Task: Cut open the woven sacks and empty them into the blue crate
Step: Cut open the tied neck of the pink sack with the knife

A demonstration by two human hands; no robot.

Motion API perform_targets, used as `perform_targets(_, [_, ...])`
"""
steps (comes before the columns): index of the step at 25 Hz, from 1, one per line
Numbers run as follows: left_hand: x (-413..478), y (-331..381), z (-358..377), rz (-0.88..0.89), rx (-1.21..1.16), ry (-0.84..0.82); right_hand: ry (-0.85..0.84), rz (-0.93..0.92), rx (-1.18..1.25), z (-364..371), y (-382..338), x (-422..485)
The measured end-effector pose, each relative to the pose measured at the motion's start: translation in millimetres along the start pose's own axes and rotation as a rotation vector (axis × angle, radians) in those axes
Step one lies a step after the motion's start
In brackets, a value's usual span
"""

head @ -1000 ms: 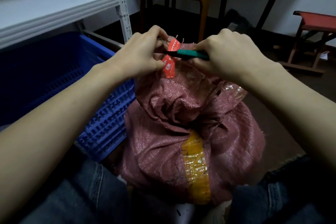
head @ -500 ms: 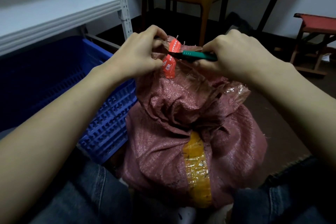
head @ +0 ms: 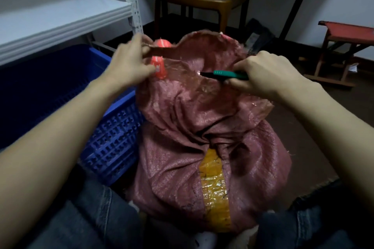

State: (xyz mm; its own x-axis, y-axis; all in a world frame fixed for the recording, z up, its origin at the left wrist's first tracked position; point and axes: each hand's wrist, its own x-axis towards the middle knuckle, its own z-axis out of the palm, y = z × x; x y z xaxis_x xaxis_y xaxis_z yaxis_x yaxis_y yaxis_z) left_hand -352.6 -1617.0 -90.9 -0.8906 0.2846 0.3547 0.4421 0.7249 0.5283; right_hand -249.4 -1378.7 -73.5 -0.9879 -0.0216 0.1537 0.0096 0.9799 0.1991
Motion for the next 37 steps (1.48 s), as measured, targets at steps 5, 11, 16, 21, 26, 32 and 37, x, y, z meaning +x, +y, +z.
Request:
perform_targets(5, [-4,1,14,0.048,0.096,-0.091,0.151,0.029,0.16,-19,10,3])
perform_targets(11, [3,-7,10,-0.055,0.069,-0.017,0.043,0.103,0.101,-20,31,13])
perform_targets(16, [7,-11,6,-0.071,0.041,-0.03,0.084,0.132,0.672,-20,33,20])
perform_targets(21, [6,1,6,-0.036,-0.014,0.0,-0.019,0.129,1.235,-22,-3,43])
perform_targets(26, [4,8,-5,-0.069,-0.089,0.045,-0.051,0.09,1.461,-32,-44,67])
perform_targets(32, [4,5,-26,-0.254,-0.586,0.106,-0.134,0.061,1.651,-31,-108,90])
perform_targets(37, [2,-3,-42,-0.435,-0.92,0.079,-0.206,0.038,1.718,-25,-144,112])
